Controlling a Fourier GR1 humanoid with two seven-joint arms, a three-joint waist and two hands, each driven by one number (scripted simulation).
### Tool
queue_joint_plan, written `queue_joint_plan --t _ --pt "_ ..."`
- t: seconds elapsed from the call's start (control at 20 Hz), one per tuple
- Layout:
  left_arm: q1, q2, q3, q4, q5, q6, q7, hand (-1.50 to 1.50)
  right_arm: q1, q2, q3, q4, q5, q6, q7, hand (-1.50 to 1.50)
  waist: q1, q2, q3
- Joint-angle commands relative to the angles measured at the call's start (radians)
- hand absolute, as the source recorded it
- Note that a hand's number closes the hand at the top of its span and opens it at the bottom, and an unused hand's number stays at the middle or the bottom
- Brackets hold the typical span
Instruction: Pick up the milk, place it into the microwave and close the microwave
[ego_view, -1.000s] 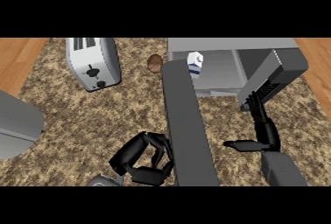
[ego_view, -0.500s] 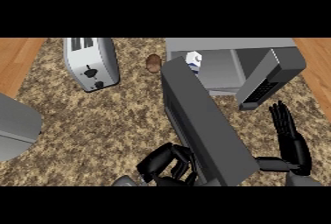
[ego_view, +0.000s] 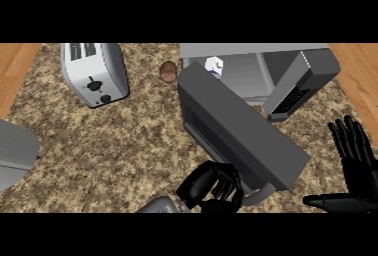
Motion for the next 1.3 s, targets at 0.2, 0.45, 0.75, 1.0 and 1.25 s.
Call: queue_joint_plan --t 0.2,0.45,0.75,1.0,1.25 --pt "-0.13 -0.012 -0.065 0.004 0.208 0.22 -0.038 1.5 -0.002 -0.059 0.002 -0.118 -0.092 0.103 0.083 -1.5 -0.055 0.013 -0.002" --pt "-0.216 -0.013 -0.042 0.032 0.28 0.29 -0.094 1.5 -0.013 -0.097 0.04 -0.194 -0.14 0.184 0.134 -1.5 -0.088 0.017 -0.003" --pt "-0.32 -0.013 -0.007 0.094 0.387 0.326 -0.095 1.5 -0.041 -0.128 0.033 -0.246 -0.213 0.222 0.181 -1.5 -0.13 0.029 -0.003" --pt "-0.388 -0.013 0.038 0.171 0.453 0.358 -0.092 1.5 -0.04 -0.118 0.051 -0.275 -0.256 0.237 0.202 -1.5 -0.176 0.045 -0.002" --pt "-0.45 -0.013 0.11 0.199 0.537 0.373 -0.127 1.5 -0.046 -0.123 0.057 -0.29 -0.302 0.244 0.236 -1.5 -0.196 0.056 -0.004"
